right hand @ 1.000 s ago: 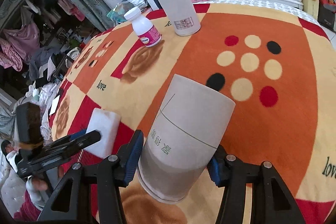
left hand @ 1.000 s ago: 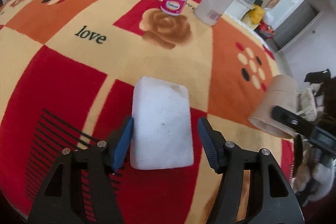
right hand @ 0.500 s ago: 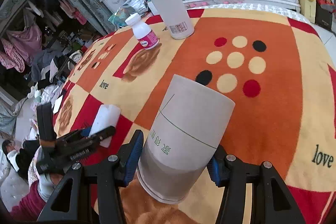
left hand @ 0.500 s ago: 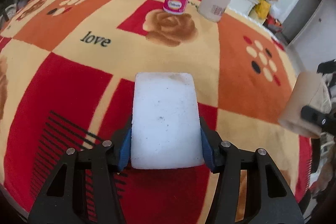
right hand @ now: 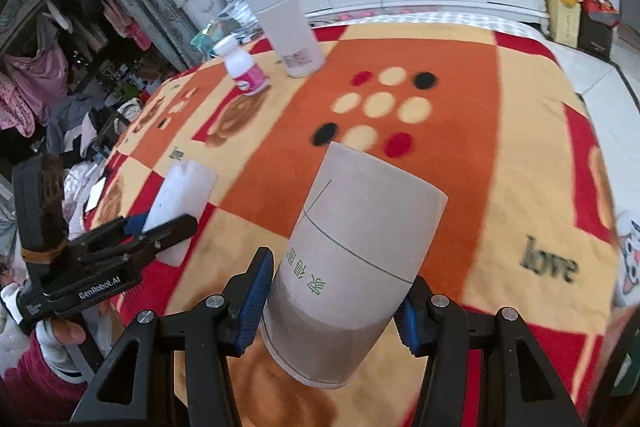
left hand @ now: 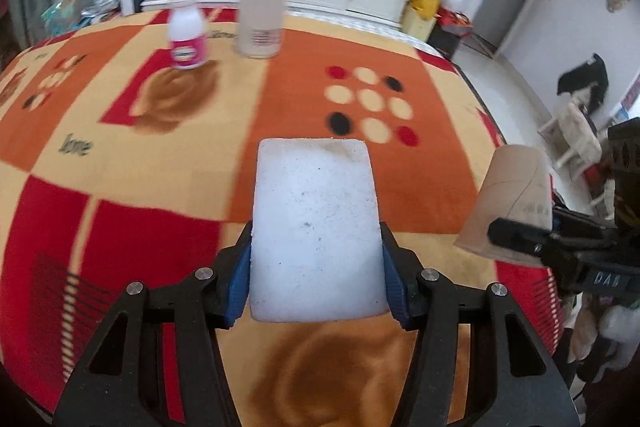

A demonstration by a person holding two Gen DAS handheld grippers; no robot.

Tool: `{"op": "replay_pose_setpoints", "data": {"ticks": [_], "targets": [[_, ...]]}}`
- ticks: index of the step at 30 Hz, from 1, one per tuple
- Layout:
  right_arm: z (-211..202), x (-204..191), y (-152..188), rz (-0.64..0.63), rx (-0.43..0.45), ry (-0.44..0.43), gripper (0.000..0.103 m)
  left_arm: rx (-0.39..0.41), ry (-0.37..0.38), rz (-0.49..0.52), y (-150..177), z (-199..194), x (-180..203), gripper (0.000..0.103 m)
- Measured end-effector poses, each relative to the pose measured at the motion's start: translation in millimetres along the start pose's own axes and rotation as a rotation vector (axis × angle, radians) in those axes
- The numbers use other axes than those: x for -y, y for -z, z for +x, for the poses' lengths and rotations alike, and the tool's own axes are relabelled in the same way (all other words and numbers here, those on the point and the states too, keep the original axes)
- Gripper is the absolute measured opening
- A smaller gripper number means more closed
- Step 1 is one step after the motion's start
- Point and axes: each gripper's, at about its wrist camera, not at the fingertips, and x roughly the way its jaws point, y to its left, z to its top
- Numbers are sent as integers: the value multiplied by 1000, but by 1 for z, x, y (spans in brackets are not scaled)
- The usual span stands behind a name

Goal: Collect trash
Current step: 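Carry the white sponge and paper cup with both tools over the black bin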

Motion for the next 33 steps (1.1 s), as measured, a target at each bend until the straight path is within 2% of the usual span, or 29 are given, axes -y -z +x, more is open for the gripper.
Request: {"op": "replay_pose_setpoints", "data": {"ticks": [12, 22, 33], "targets": [[-44, 71, 32, 85, 24, 103, 53, -40, 89, 154, -6, 32, 111, 54], [-92, 144, 69, 206, 53, 205, 53, -96, 201, 282, -1, 59, 204, 54], [-134, 209, 110, 316, 66, 308, 53, -133, 284, 371, 1, 76, 275, 54]]}}
